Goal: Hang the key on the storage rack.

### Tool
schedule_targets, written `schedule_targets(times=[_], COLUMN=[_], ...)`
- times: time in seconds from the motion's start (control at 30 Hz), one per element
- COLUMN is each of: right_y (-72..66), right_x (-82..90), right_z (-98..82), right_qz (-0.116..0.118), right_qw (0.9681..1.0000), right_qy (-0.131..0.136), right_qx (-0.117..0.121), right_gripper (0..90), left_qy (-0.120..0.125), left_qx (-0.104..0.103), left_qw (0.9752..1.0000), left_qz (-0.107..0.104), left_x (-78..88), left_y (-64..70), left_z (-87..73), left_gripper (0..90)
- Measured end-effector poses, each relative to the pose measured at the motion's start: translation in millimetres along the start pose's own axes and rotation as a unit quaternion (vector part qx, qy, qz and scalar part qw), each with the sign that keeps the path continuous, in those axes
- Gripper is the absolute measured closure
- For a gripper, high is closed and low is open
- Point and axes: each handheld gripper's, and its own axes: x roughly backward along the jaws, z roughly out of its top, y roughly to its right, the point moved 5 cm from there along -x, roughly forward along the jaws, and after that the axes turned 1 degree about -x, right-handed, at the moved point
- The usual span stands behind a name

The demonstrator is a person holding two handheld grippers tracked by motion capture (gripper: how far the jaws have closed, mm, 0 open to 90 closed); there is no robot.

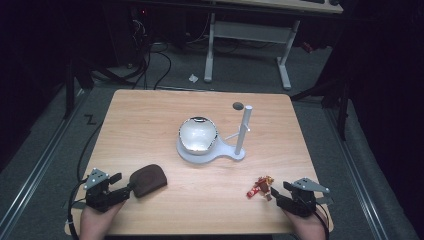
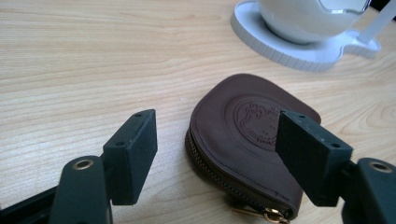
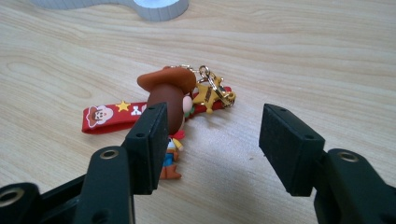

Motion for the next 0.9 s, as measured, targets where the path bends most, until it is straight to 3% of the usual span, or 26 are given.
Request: schedule_targets(times=[0.33,0.47,0.7,0.73,0.9], right_y=[3.4,4.1,4.7,5.5,5.3], right_x=[0.2,-2.2,-6.0,-6.2,-5.2], right_z=[0.2,-0.9,-3.3,-3.1,-3.6], right_qz=[0.001,0.006,0.009,0.007,0.007], right_qw=[1.0000,1.0000,0.9999,1.0000,0.9999], right_qy=[0.009,0.003,-0.007,-0.007,-0.011], right_qx=[-0.003,-0.004,0.002,0.000,0.002], right_gripper=[46.6,47.5,49.0,48.6,47.7], left_qy=[-0.004,-0.010,-0.011,-0.003,-0.005], left_qx=[-0.016,-0.060,-0.062,-0.055,-0.041], left_qw=[0.9998,0.9975,0.9976,0.9983,0.9991], left_qz=[0.011,0.035,0.028,0.015,0.008], left_x=[-3.1,-5.9,-5.5,-4.5,-4.3], left_y=[-0.2,-0.2,-2.8,-4.0,-6.2], left_z=[-1.7,-0.1,2.9,1.0,-4.3], left_gripper=[32.0,32.6,34.0,33.8,33.4])
